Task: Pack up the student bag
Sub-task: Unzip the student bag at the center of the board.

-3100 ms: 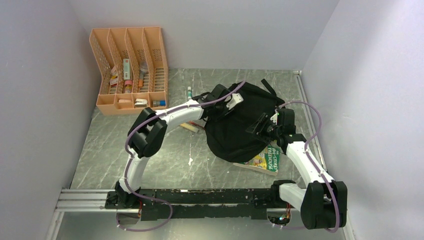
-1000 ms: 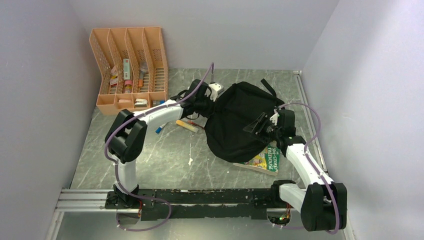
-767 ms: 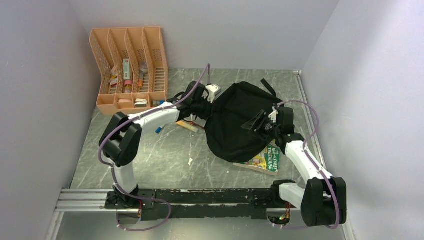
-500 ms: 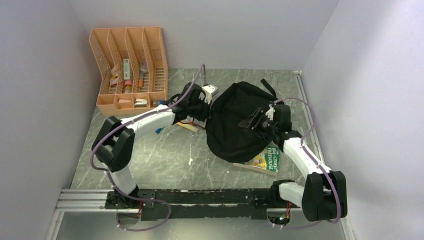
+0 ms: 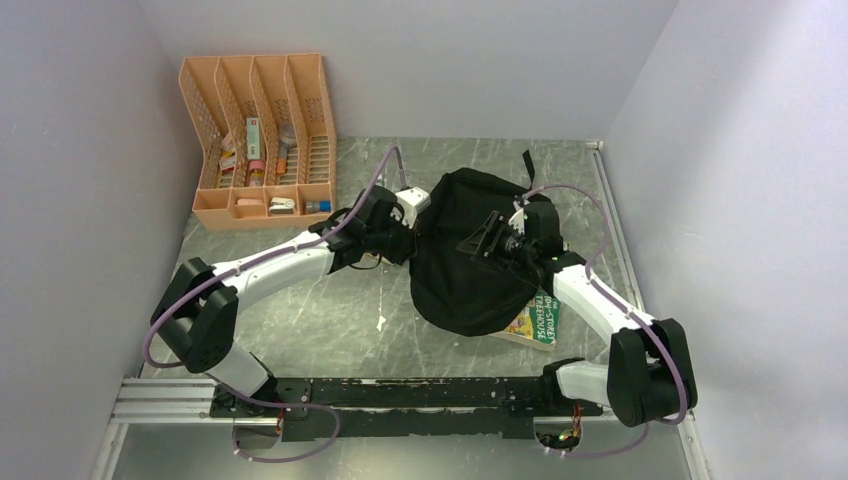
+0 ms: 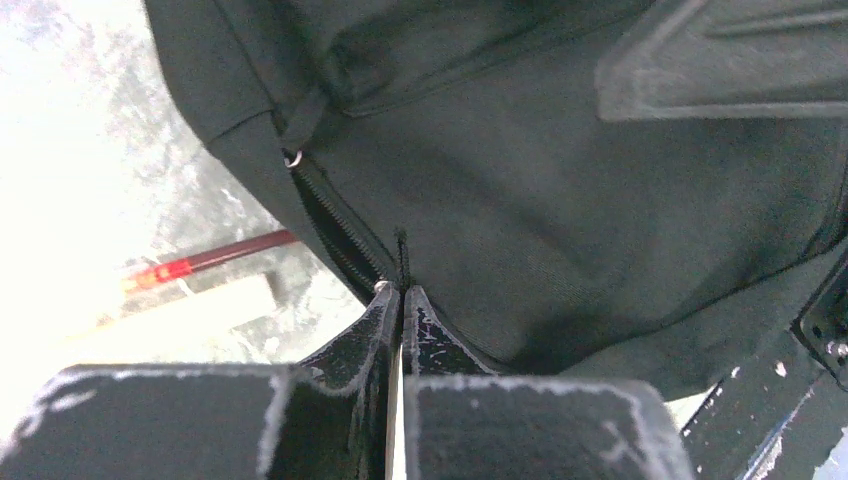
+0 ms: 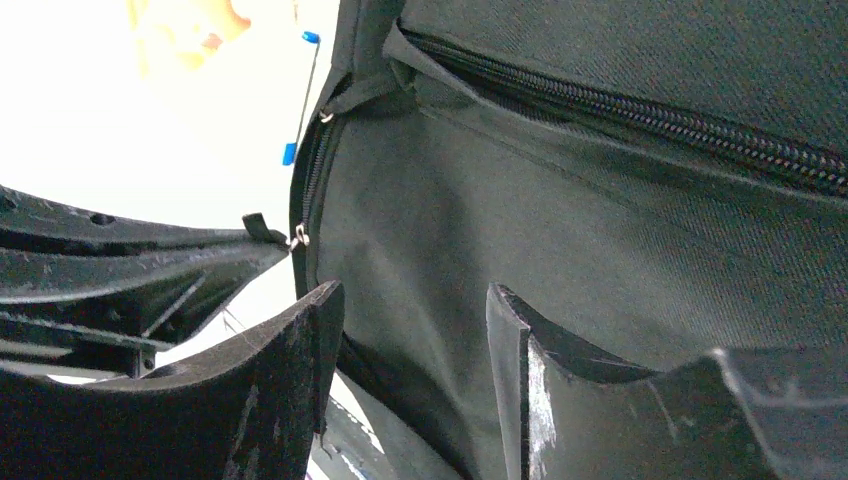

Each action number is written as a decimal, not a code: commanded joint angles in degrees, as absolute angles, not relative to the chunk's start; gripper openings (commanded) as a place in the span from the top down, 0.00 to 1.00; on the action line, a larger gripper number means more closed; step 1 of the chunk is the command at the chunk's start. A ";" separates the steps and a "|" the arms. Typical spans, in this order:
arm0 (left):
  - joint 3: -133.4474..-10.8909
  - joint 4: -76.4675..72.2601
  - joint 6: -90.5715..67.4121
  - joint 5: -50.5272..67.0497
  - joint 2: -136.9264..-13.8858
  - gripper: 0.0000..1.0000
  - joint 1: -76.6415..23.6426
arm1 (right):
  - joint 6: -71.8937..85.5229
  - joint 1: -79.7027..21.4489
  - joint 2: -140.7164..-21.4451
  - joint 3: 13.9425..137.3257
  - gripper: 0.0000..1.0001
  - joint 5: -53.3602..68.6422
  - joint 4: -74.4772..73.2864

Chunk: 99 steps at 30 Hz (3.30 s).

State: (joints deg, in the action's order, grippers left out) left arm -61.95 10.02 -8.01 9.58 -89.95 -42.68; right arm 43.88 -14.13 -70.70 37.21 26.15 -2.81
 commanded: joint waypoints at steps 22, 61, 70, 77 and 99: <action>-59.26 0.83 -15.37 7.16 -88.04 0.95 -44.40 | 61.77 -22.86 -64.44 30.78 0.36 16.98 18.22; -59.29 -1.08 -15.86 9.22 -89.29 0.95 -44.39 | 75.23 -35.68 -81.59 35.60 0.63 8.58 27.47; -59.32 -0.89 -15.91 8.84 -89.38 0.95 -44.41 | 75.43 -35.88 -82.70 35.49 0.79 9.58 28.62; -59.48 -0.35 -16.21 8.73 -89.07 0.91 -44.39 | 73.47 -35.90 -82.79 35.85 1.00 9.83 28.94; -52.18 -2.85 -28.03 14.21 -79.40 0.51 -32.18 | 63.94 -35.87 -81.27 36.68 1.00 9.85 29.45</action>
State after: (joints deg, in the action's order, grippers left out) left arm -52.47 0.12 -23.77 10.63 -77.93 -34.09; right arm 66.46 -35.38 -82.43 37.10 8.03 24.38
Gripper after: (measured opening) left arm 0.509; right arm 0.013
